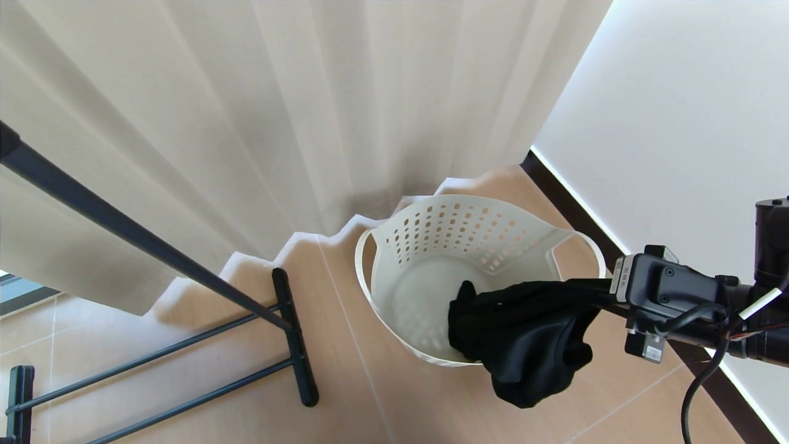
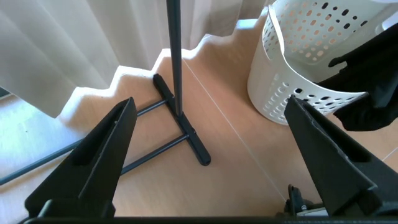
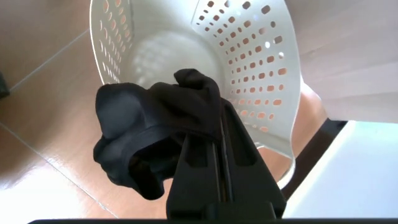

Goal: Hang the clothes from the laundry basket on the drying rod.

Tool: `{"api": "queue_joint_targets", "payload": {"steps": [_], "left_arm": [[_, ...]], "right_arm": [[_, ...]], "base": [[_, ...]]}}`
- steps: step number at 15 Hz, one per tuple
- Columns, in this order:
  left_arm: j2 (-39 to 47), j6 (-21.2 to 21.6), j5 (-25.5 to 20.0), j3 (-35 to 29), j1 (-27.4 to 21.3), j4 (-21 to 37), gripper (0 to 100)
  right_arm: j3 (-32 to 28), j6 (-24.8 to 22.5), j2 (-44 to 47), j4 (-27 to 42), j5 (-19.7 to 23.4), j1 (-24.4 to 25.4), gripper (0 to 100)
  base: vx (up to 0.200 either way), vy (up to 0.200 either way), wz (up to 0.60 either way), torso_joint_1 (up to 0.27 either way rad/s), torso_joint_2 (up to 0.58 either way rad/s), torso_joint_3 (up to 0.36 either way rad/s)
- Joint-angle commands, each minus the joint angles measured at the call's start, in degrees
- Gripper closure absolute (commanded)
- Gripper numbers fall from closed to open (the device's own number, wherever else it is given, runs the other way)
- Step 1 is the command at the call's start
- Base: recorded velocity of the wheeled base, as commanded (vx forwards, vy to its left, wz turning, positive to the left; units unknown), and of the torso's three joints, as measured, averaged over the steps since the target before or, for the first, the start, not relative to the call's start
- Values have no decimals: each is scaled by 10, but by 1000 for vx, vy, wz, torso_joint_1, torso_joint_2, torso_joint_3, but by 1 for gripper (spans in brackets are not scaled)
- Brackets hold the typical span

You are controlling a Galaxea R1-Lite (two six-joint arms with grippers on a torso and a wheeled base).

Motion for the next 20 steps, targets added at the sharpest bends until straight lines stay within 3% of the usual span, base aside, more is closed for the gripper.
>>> {"api": "queue_joint_targets", "payload": {"steps": [1, 4, 20], "left_arm": [[1, 1, 0, 0, 0, 0, 0], [1, 0, -1, 0, 0, 0, 0], [1, 0, 0, 0, 0, 0, 0]], "right_arm": [[-3, 2, 6, 0, 0, -10, 100], [-9, 30, 22, -4, 0, -15, 100], [-5, 33, 18, -4, 1, -17, 100]], "base": [[0, 0, 0, -2, 2, 212], [0, 0, 0, -2, 2, 147], [0, 0, 0, 1, 2, 192]]}}
